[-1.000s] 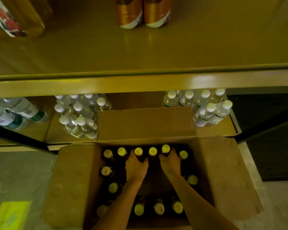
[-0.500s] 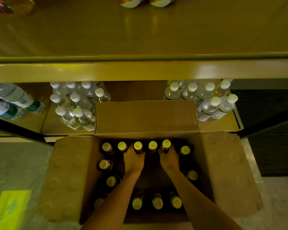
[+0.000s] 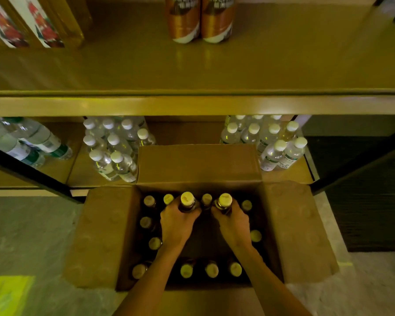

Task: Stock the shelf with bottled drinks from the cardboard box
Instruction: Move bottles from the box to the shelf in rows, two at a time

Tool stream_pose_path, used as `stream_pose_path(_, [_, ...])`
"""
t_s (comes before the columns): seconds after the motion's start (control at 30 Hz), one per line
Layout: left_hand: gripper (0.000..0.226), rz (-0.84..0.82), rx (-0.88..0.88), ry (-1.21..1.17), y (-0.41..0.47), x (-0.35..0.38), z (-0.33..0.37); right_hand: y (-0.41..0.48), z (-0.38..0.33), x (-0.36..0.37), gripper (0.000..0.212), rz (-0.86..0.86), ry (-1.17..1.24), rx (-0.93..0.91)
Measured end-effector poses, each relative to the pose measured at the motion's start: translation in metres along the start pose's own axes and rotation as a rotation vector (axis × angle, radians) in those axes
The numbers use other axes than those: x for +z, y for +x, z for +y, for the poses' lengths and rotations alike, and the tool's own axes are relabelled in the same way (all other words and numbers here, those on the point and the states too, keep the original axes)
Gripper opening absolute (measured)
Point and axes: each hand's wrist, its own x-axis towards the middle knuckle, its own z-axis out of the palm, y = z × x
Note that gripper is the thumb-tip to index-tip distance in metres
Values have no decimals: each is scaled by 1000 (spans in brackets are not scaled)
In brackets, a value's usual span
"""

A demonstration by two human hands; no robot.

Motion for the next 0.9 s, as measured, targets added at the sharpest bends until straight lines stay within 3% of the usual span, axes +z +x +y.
stream_pose_path(0.47, [38, -2, 475, -341, -76, -123, 167, -112, -174, -92, 17, 77, 66, -508])
stream_pose_path(0.77, [43, 81, 726, -306, -60, -182, 286, -115, -298, -137, 32, 168, 2, -689])
stream_pose_path(0.9, [39, 83, 759, -316, -41, -183, 309, -99, -329, -141, 27, 191, -39, -702])
